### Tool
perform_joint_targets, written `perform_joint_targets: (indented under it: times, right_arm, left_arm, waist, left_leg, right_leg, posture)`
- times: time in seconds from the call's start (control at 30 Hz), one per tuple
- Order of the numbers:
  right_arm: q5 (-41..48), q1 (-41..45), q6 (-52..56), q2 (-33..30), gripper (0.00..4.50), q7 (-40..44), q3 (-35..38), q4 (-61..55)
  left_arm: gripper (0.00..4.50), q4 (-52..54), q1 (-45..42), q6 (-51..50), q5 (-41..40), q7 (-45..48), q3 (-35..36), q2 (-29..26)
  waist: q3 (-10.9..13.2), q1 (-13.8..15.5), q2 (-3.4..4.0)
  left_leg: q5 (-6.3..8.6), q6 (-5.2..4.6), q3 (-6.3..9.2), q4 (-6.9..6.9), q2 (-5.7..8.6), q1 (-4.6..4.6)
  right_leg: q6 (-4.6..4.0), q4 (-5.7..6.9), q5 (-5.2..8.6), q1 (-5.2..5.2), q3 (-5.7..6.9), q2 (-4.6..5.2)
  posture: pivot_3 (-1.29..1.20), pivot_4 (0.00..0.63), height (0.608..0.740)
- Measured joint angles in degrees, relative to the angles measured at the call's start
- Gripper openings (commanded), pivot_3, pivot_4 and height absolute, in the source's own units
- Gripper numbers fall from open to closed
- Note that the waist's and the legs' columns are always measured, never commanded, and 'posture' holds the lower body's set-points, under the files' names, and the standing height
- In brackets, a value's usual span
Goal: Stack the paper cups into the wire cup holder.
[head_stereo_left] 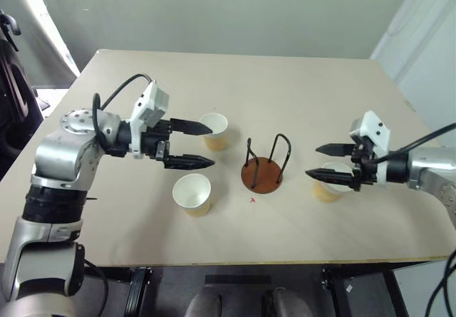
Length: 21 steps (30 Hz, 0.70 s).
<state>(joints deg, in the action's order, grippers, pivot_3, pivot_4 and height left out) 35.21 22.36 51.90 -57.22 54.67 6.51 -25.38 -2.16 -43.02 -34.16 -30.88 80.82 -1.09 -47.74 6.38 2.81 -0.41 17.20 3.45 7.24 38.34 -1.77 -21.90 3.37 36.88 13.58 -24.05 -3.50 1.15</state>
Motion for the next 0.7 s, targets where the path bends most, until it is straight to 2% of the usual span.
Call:
perform_joint_targets:
  times: [0.23,0.53,0.67,0.7]
  right_arm:
    - [-4.7,-6.2,-6.1,-5.2,3.55,1.6,-0.3,-0.6]
    - [-9.7,-9.8,-11.7,-6.2,3.55,2.9,-1.6,0.7]
    - [-12.8,-9.9,-14.2,-6.2,3.55,3.2,-5.1,2.8]
    - [-13.5,-9.8,-14.8,-6.0,3.39,3.2,-5.9,3.3]
  left_arm:
    - [4.50,-0.4,-1.3,0.0,0.1,0.4,-1.5,1.0]
    - [4.50,-0.8,-1.7,0.2,0.2,0.8,-1.9,1.1]
    - [4.50,-0.8,-1.8,0.3,0.3,0.9,-1.9,1.1]
    - [4.50,-0.8,-1.8,0.3,0.4,0.9,-1.9,1.1]
  waist:
    - [0.0,0.0,0.00]
    - [0.0,0.0,0.00]
    - [0.0,0.1,-0.01]
    - [0.0,0.1,-0.01]
  left_leg:
    - [0.02,-0.03,0.00,0.02,-0.01,0.02]
    - [0.02,-0.05,-0.02,0.03,0.00,0.02]
    - [0.03,-0.06,-0.01,0.04,0.00,0.03]
    - [0.03,-0.07,-0.01,0.05,-0.01,0.03]
  right_leg:
    - [0.01,0.01,0.00,0.04,-0.01,0.01]
    - [0.02,0.00,-0.01,0.05,-0.01,0.00]
    - [0.04,0.01,-0.02,0.07,-0.01,0.00]
    - [0.04,0.01,-0.02,0.07,-0.01,0.00]
  posture:
    - [0.00,0.150,0.740]
    - [0.00,0.150,0.740]
    - [0.00,0.150,0.740]
    - [0.00,0.150,0.740]
